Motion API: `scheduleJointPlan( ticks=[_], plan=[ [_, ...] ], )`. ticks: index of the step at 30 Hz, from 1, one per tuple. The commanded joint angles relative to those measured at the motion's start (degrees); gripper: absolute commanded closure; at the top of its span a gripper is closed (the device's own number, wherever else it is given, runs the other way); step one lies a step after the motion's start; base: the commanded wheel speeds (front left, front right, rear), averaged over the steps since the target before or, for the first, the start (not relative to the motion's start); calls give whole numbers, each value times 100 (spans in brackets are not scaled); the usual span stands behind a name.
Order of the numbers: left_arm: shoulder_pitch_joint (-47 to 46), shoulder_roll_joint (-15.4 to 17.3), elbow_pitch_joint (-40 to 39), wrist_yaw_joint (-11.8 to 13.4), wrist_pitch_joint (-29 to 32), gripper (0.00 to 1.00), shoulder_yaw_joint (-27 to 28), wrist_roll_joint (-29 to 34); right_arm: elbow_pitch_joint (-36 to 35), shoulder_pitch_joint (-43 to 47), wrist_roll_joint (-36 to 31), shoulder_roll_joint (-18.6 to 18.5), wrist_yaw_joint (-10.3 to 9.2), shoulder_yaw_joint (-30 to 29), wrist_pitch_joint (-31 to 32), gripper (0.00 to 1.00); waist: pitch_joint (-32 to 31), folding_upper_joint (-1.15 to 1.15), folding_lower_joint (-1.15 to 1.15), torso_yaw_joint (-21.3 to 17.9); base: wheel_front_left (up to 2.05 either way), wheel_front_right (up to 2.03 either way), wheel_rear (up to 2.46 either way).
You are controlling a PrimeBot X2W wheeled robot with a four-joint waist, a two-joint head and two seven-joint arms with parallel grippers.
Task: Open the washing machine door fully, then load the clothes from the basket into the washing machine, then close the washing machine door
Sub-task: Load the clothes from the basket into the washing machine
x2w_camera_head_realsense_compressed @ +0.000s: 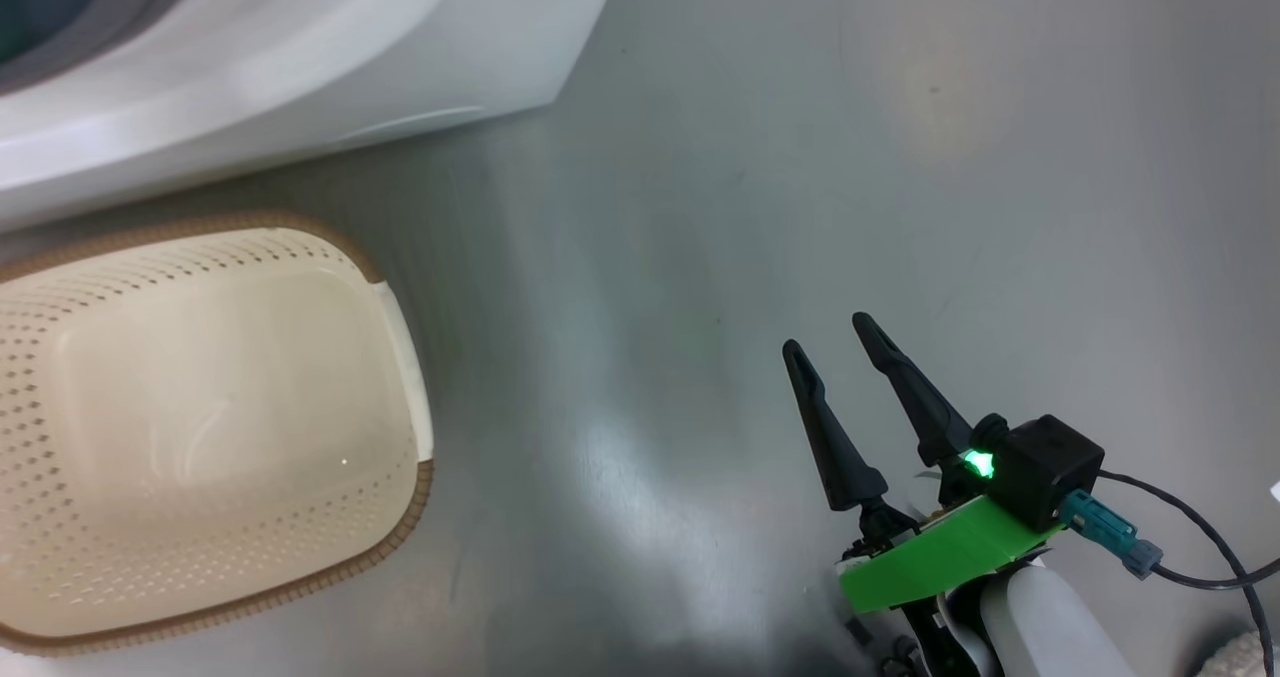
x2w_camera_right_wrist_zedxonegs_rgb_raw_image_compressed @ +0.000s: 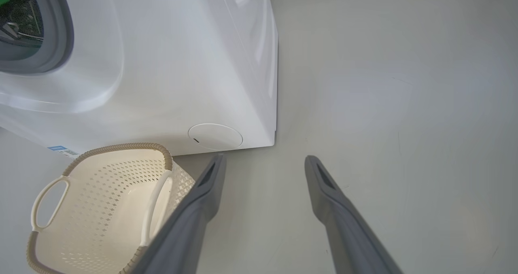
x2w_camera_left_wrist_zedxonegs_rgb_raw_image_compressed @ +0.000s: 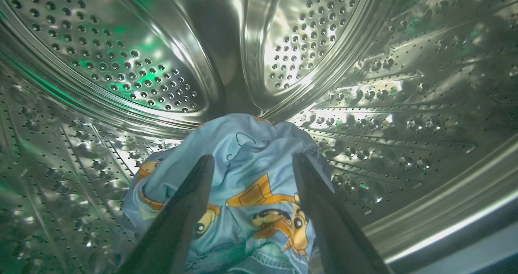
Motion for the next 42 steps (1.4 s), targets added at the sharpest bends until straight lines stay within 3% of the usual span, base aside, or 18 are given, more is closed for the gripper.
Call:
scheduleJointPlan(
  ticks=[1, 13, 36, 42],
  plan=[
    [49, 244, -28, 25, -12, 0, 107, -61, -66, 68, -35, -9, 9, 120, -27, 0, -188, 0, 0, 126, 0, 0, 0],
    [639, -233, -104, 25, -35, 0, 281, -132, 268, 9, -144, -9, 9, -56, -27, 0, -879, 0, 0, 427, 0, 0, 0],
    [3819, -1201, -2059, 25, -37, 0, 2200, 1136, 770, 333, -288, -9, 9, -447, -27, 0, -2468, 0, 0, 929, 0, 0, 0],
    [4701, -1612, -2648, 25, -37, 0, 2825, 1534, 808, 511, -258, -9, 9, -576, -27, 0, -2831, 0, 0, 1020, 0, 0, 0]
  ],
)
